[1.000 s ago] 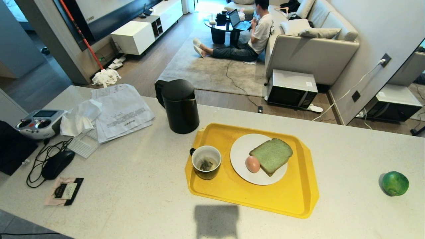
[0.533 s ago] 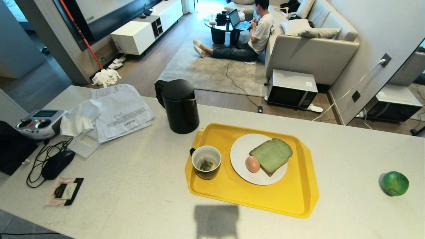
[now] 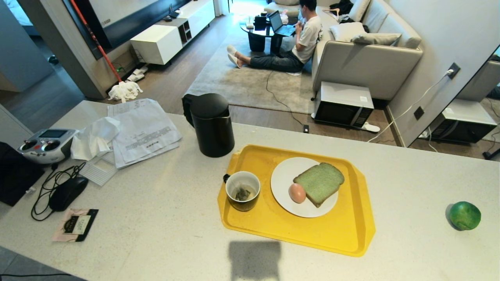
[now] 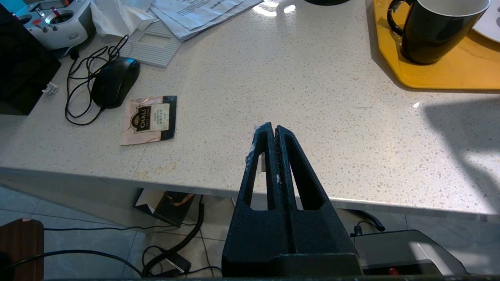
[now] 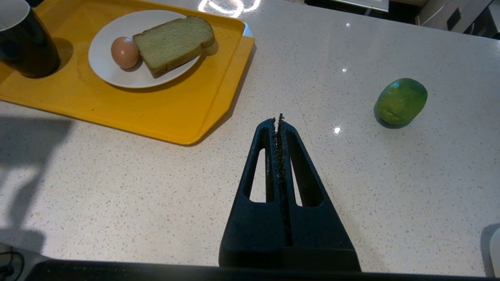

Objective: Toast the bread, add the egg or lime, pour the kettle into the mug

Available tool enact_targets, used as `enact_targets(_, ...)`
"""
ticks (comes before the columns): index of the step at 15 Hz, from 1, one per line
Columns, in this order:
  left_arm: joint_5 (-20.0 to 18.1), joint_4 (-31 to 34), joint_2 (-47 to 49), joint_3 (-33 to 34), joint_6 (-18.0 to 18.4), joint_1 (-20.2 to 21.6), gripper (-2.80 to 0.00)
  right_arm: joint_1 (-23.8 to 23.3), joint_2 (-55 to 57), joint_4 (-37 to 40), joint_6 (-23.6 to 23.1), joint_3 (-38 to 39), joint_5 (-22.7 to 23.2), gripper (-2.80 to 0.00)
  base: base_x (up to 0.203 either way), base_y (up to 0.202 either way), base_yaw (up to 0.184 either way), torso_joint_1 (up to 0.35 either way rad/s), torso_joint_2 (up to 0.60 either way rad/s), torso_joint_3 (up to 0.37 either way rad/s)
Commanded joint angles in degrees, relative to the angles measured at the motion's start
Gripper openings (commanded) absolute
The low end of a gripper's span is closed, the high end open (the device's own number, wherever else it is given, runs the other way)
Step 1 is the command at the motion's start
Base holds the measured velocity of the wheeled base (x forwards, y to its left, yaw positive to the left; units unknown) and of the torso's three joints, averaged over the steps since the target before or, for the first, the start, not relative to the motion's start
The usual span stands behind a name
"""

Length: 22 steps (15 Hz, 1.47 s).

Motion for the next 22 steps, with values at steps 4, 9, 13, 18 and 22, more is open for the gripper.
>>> enact_targets(4,-0.01,0.02,0.05,0.0,-0.03,0.02,-2.8,0.02,0.0,0.0,0.05,0.09,-0.07,-2.8,0.0,0.0,0.0,0.0,0.0,0.0)
enact_targets(9,-0.01,0.02,0.05,-0.08,-0.05,0.02,-2.8,0.02,0.0,0.0,0.05,0.09,-0.07,-2.8,0.0,0.0,0.0,0.0,0.0,0.0)
enact_targets(13,-0.01,0.02,0.05,0.0,-0.05,0.02,-2.8,0.02,0.0,0.0,0.05,0.09,-0.07,-2.8,0.003,0.004,-0.055,0.002,0.0,0.001)
enact_targets(18,-0.01,0.02,0.05,0.0,-0.05,0.02,-2.8,0.02,0.0,0.0,0.05,0.09,-0.07,-2.8,0.0,0.004,-0.087,0.001,0.0,0.002)
enact_targets(22,-0.01,0.02,0.05,0.0,-0.05,0.02,-2.8,0.02,0.0,0.0,0.05,0.09,-0.07,-2.8,0.0,0.0,0.0,0.0,0.0,0.0)
